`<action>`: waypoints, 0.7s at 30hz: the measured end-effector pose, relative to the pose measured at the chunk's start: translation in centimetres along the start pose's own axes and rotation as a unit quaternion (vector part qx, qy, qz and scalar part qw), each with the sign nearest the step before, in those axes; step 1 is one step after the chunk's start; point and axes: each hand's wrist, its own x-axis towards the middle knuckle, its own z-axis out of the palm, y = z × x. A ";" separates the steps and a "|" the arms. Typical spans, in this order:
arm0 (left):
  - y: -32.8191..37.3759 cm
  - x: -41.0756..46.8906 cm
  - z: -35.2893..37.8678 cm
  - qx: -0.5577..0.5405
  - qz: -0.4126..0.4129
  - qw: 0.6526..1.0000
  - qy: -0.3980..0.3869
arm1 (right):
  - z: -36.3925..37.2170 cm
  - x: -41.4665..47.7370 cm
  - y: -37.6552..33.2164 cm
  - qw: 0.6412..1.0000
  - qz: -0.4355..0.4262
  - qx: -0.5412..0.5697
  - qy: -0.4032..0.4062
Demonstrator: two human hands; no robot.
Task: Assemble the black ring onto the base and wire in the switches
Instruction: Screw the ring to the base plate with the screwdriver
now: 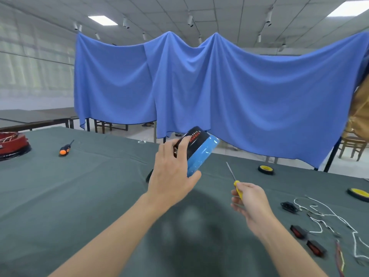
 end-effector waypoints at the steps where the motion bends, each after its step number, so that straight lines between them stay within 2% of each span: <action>1: -0.1 -0.4 0.4 0.041 0.041 0.998 0.001 | -0.2 0.1 0.5 1.000 0.001 -0.008 0.000; 5: -0.7 -1.6 2.1 0.156 0.162 0.974 -0.004 | -0.3 0.6 2.3 0.999 0.005 -0.034 0.003; 9: -1.4 -3.0 3.6 0.210 0.236 0.948 -0.032 | -0.4 1.5 3.5 0.997 0.004 -0.065 0.027; 17: -2.4 -5.2 6.0 0.190 0.339 0.919 -0.059 | -1.2 2.9 5.5 0.977 -0.009 -0.195 0.082; 21: -3.8 -5.9 6.8 0.177 0.395 0.899 -0.073 | -1.6 3.4 5.9 0.948 -0.080 -0.294 0.093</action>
